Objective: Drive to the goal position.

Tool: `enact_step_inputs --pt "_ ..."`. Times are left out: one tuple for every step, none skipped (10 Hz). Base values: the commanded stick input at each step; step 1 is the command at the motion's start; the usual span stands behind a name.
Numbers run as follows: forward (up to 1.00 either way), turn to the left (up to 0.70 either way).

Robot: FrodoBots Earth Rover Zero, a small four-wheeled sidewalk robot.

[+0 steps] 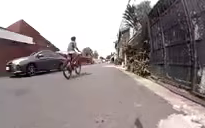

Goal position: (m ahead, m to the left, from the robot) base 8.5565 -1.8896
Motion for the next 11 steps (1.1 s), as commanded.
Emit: enact_step_inputs --pt "0.70 -0.03" --pt "0.70 -0.18" --pt "0.70 -0.33" --pt "0.70 -0.11" --pt "0.70 0.00" --pt "0.70 0.00" --pt "0.70 0.00" --pt "0.70 0.00" --pt "0.70 0.00" --pt "0.70 0.00" --pt "0.70 0.00"
